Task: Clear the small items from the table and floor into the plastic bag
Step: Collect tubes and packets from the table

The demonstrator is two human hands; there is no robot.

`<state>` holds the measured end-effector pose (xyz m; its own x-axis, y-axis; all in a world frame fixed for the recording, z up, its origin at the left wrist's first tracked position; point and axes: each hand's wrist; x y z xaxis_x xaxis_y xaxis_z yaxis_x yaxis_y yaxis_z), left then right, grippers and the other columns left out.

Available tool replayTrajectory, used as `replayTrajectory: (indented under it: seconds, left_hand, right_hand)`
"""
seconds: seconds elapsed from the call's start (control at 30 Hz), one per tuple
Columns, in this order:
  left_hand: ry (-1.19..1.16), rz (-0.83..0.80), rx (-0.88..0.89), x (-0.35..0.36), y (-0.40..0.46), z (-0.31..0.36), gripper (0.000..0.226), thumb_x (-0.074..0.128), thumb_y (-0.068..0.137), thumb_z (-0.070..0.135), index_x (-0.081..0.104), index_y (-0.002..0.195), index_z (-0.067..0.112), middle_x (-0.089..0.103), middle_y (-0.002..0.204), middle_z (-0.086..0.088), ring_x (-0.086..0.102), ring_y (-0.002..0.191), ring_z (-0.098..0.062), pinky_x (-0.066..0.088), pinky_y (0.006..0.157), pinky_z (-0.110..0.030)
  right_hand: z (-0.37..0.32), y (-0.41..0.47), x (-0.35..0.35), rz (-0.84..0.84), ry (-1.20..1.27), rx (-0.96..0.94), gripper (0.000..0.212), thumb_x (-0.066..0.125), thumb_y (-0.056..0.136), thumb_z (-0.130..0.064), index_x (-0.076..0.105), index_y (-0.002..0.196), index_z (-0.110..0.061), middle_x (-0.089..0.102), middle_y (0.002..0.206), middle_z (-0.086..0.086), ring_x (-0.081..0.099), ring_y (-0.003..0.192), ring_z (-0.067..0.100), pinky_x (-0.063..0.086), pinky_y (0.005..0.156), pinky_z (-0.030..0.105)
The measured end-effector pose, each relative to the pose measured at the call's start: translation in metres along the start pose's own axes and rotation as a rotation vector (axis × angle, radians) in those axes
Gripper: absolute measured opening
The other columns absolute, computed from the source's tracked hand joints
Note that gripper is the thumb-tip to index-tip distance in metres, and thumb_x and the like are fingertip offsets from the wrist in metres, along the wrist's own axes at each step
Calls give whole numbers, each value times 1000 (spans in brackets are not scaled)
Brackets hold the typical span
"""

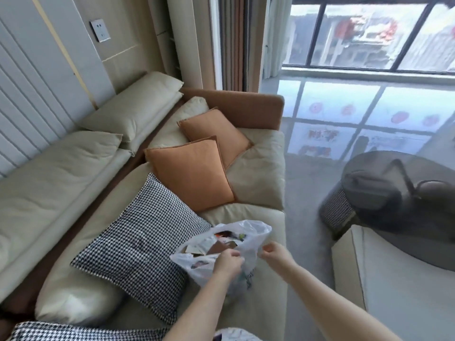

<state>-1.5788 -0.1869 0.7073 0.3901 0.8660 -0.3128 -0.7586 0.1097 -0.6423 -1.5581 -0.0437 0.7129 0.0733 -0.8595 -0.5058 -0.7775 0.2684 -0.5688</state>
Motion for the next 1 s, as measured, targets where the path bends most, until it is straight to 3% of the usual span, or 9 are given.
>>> replayTrajectory:
  seconds: [0.07, 0.17, 0.2, 0.27, 0.33, 0.43, 0.67, 0.77, 1.0]
  left_hand:
    - [124, -47, 54, 13, -15, 1, 31, 57, 87, 17, 61, 117, 11, 65, 117, -9, 64, 107, -26, 50, 93, -31]
    - [293, -108, 136, 35, -40, 8, 29, 57, 88, 23, 62, 116, 14, 67, 116, -6, 64, 106, -23, 51, 92, -29]
    - [344, -122, 164, 42, -47, 9, 29, 57, 88, 24, 63, 115, 14, 67, 116, -6, 64, 105, -22, 51, 90, -27]
    - [430, -172, 195, 60, -59, 13, 30, 56, 89, 25, 62, 116, 12, 67, 116, -7, 64, 106, -22, 50, 82, -24]
    - [527, -209, 232, 77, -71, 17, 31, 54, 90, 26, 61, 116, 11, 67, 115, -8, 64, 105, -24, 48, 76, -23]
    - [735, -242, 336, 109, -85, 24, 32, 51, 89, 27, 66, 111, 9, 68, 115, -10, 63, 107, -25, 49, 88, -28]
    - [1002, -379, 473, 198, -131, 23, 29, 49, 88, 28, 67, 98, 7, 68, 110, -11, 63, 104, -25, 51, 87, -32]
    - [1074, -434, 524, 245, -156, 16, 15, 49, 87, 33, 57, 82, 22, 69, 107, -7, 64, 101, -22, 51, 85, -30]
    - [1147, -551, 589, 358, -236, -10, 25, 51, 88, 43, 64, 93, 23, 66, 103, 3, 65, 101, -18, 50, 85, -27]
  right_hand:
    - [15, -18, -8, 52, -44, 13, 8, 54, 86, -17, 53, 79, -20, 56, 77, -4, 53, 77, 15, 35, 54, 17]
    - [40, -43, -21, 117, -89, 47, 18, 53, 87, -19, 62, 101, -16, 63, 102, 4, 60, 102, 21, 37, 69, 21]
    - [49, -52, -26, 127, -96, 57, 15, 52, 86, -18, 63, 96, -17, 62, 99, 4, 60, 106, 22, 37, 69, 22]
    - [68, -68, -36, 162, -102, 82, 11, 51, 85, -20, 62, 84, -19, 62, 95, 4, 61, 106, 24, 36, 69, 23]
    - [91, -81, -45, 201, -85, 132, 17, 50, 86, -25, 63, 95, -20, 65, 107, 4, 60, 106, 22, 41, 78, 25]
    - [127, -105, -61, 257, -70, 181, 14, 48, 85, -29, 60, 92, -25, 66, 111, 2, 61, 103, 22, 45, 82, 27]
    - [213, -164, -95, 376, 6, 309, 26, 48, 90, -33, 63, 110, -23, 64, 120, 0, 57, 115, 22, 43, 94, 30]
    - [258, -199, -112, 448, 11, 370, 28, 47, 92, -35, 61, 113, -23, 63, 122, 2, 56, 117, 22, 42, 94, 30]
    - [369, -294, -145, 546, 51, 497, 26, 43, 94, -33, 61, 108, -20, 64, 118, 5, 58, 110, 26, 43, 86, 31]
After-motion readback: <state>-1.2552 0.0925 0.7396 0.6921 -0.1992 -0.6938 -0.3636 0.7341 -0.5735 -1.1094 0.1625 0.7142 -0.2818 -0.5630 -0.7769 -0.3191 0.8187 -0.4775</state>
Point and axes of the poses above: each hand's wrist, its own y-axis towards the middle knuckle, its own x-axis out of the palm, z = x × y
